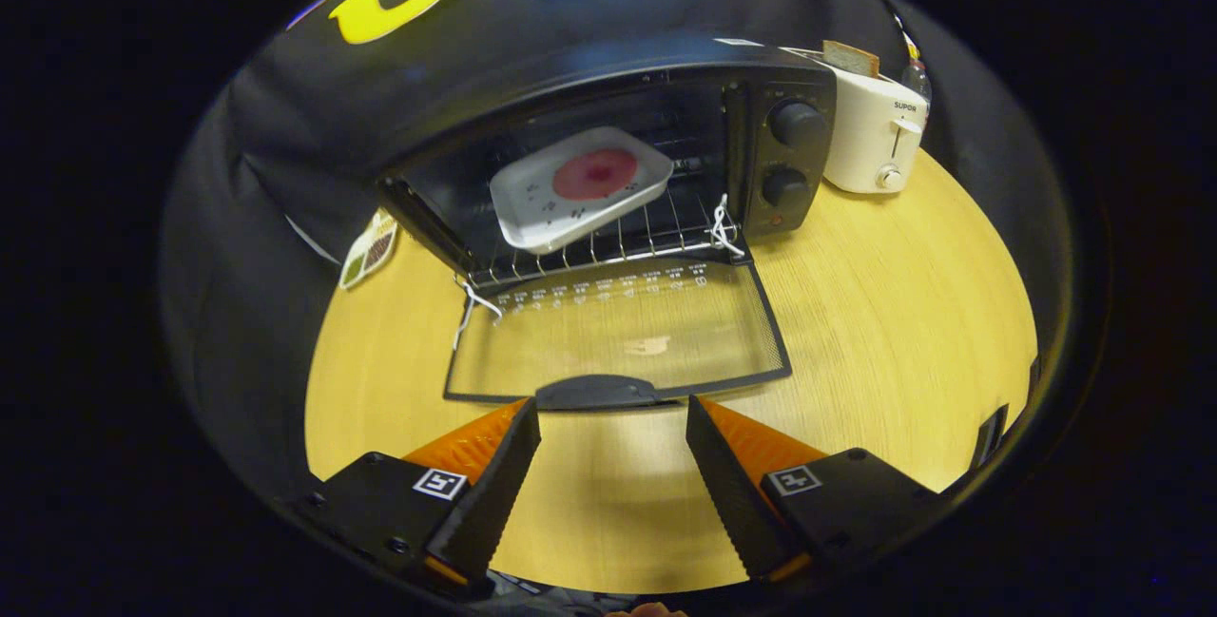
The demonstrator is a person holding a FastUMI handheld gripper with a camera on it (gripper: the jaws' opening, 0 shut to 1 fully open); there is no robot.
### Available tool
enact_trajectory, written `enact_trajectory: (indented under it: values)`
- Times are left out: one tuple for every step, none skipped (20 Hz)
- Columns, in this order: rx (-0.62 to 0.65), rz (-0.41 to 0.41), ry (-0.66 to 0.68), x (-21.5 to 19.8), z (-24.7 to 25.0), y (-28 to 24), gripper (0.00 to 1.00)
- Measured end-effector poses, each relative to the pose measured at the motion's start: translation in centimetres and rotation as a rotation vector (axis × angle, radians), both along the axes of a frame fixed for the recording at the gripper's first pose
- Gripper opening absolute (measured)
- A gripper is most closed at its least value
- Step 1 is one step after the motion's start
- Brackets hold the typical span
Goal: Open the toaster oven, put the food inside, and close the toaster oven door.
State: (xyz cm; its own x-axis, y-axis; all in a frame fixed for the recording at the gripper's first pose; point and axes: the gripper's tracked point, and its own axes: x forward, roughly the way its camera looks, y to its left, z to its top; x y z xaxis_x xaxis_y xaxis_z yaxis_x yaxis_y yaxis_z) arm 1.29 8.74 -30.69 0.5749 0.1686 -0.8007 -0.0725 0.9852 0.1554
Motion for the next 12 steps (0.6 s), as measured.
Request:
enact_trajectory:
  values:
    - [-0.023,0.012,0.001,-1.2,0.1,0.1,0.98]
    - [-0.050,0.017,0.006,-1.3,-0.4,-0.3,0.98]
    - [-0.074,0.018,0.019,-1.4,-0.9,-0.6,0.99]
    - [-0.097,0.018,0.033,-1.4,-1.5,-0.8,0.99]
    - [-0.112,0.021,0.043,-1.4,-2.0,-1.0,0.99]
    - [-0.124,0.027,0.049,-1.3,-2.5,-1.0,0.99]
    - [-0.140,0.035,0.054,-1.3,-2.9,-1.1,0.99]
    - [-0.152,0.043,0.060,-1.2,-3.4,-1.1,0.99]
    - [-0.161,0.051,0.070,-1.1,-3.9,-1.0,0.99]
    - [-0.165,0.059,0.078,-1.0,-4.4,-0.8,0.99]
    - [-0.172,0.066,0.083,-0.9,-4.7,-0.7,0.99]
    - [-0.178,0.068,0.092,-0.9,-5.0,-0.6,0.99]
